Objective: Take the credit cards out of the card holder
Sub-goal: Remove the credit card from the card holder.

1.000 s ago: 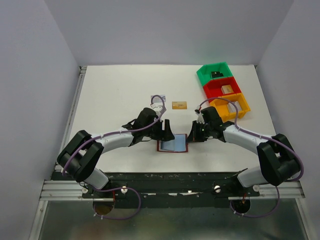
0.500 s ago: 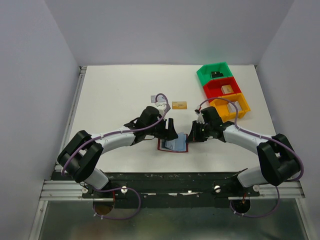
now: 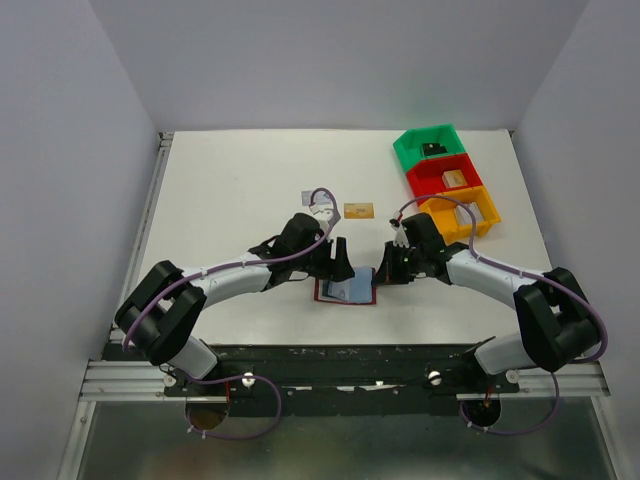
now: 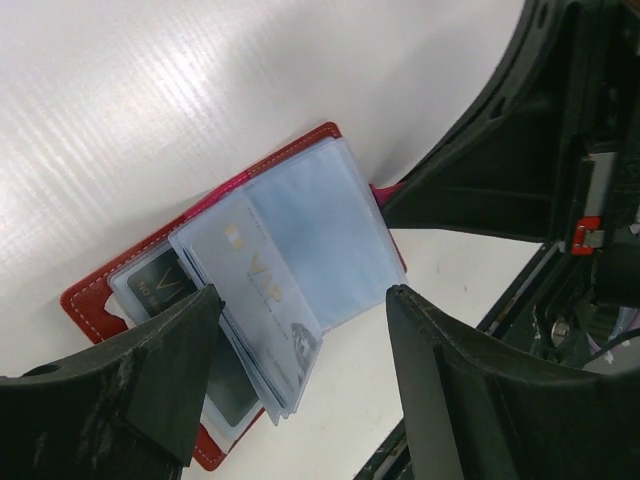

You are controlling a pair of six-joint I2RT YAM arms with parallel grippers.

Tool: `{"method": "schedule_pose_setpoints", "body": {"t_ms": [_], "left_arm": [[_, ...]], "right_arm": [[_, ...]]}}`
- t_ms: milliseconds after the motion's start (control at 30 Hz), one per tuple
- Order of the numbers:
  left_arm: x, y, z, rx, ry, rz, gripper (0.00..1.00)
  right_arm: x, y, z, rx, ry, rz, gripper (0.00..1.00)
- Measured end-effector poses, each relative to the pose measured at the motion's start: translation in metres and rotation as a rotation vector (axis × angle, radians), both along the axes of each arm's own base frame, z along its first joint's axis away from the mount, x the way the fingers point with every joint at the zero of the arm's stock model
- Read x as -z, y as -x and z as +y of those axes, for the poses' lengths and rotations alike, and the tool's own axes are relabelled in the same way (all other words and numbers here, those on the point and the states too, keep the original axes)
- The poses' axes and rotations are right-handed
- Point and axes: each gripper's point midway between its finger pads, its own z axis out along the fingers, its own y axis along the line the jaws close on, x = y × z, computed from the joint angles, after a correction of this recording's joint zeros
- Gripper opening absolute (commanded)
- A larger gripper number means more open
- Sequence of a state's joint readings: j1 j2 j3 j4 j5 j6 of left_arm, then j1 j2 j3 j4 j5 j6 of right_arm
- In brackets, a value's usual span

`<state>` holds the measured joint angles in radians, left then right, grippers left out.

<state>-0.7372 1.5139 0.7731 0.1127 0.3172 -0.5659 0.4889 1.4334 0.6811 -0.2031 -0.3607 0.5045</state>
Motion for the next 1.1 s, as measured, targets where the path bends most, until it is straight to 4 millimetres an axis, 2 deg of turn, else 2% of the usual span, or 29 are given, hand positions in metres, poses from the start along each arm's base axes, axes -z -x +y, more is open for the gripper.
{"method": "schedule_pose_setpoints", "body": {"t_ms": [133,267,433,500,633,733,867,933,1000,1067,1100], "left_arm": [[0.01,-0.002,0.01,-0.048,-0.057,0.015,0.76],[0.019,-0.002,0.024,-0.107,-0.117,0.023,0.76],[0.024,-0.001,0.041,-0.171,-0.165,0.024,0.76],[0.025,-0.002,0.046,-0.193,-0.179,0.021,0.76],[0.022,-0.005,0.053,-0.234,-0.196,0.002,0.76],[0.007,-0.009,0.057,-0.259,-0.179,-0.035,0.74],[-0.013,-0.015,0.055,-0.257,-0.13,-0.09,0.56],[-0.021,-0.016,0.048,-0.235,-0.091,-0.108,0.41],[-0.027,-0.018,0.04,-0.208,-0.055,-0.121,0.23],[-0.027,-0.018,0.035,-0.19,-0.034,-0.124,0.03],[-0.026,-0.018,0.033,-0.184,-0.03,-0.12,0.0]], "right_arm": [[0.001,0.0,-0.001,0.001,0.004,0.002,0.03],[0.003,0.001,-0.004,0.007,0.025,0.007,0.13],[0.007,0.003,-0.012,0.021,0.067,0.014,0.39],[0.008,0.003,-0.016,0.028,0.089,0.017,0.45],[-0.003,-0.001,-0.024,0.044,0.13,-0.014,0.46],[-0.027,-0.007,-0.024,0.054,0.112,-0.087,0.46],[-0.063,-0.016,-0.01,0.033,0.007,-0.198,0.46],[-0.076,-0.02,0.007,0.004,-0.081,-0.234,0.45],[-0.082,-0.021,0.023,-0.02,-0.177,-0.242,0.44],[-0.08,-0.02,0.037,-0.039,-0.253,-0.215,0.42],[-0.077,-0.018,0.043,-0.052,-0.288,-0.188,0.38]]}}
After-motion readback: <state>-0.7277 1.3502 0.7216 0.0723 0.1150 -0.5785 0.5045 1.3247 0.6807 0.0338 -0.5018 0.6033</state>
